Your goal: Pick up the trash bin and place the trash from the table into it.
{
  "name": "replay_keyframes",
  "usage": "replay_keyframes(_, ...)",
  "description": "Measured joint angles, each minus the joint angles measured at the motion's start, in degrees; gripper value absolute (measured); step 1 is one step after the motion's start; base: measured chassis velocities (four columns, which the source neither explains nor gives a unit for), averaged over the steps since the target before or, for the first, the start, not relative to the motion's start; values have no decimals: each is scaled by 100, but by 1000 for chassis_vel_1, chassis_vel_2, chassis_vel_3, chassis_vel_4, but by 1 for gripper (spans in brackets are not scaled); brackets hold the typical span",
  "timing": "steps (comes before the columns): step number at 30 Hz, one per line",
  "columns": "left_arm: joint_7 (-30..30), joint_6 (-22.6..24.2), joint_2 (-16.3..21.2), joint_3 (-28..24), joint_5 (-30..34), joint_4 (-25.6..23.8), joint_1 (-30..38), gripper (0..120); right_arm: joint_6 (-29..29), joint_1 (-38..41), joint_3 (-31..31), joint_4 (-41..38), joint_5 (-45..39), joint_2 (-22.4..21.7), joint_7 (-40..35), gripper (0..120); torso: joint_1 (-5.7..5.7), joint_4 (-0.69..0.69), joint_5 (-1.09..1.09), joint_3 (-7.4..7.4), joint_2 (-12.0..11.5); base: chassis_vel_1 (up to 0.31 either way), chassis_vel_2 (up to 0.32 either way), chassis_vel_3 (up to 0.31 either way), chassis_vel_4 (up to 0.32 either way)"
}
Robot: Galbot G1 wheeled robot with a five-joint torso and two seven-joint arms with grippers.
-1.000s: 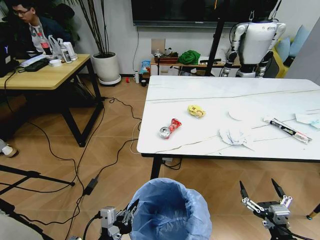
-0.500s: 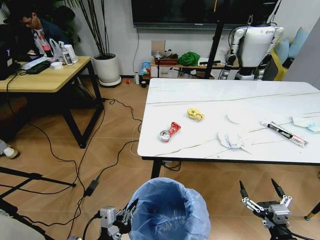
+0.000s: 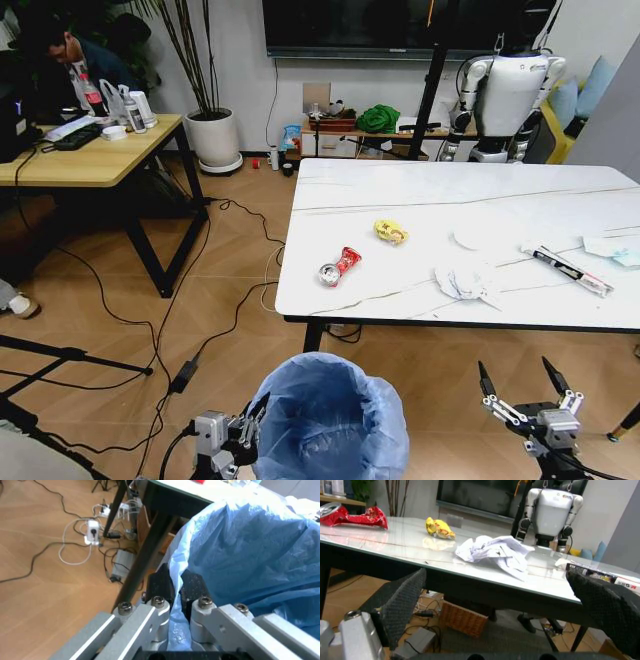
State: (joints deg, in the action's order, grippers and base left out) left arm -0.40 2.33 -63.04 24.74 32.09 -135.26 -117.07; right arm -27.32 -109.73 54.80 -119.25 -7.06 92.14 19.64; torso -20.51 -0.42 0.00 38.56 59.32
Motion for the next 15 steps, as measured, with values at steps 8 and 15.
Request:
replay_keyframes(8, -195, 112, 27, 23, -311, -29, 21, 0, 10, -31, 5, -25, 4, 0, 1, 100, 11, 0, 0, -13, -23, 0, 0, 0, 0)
replay_keyframes(15, -530, 389, 4, -95, 40, -187, -114, 0, 232, -197, 1, -312, -133, -12, -140, 100, 17, -2, 1, -21, -37, 0, 0, 0, 0)
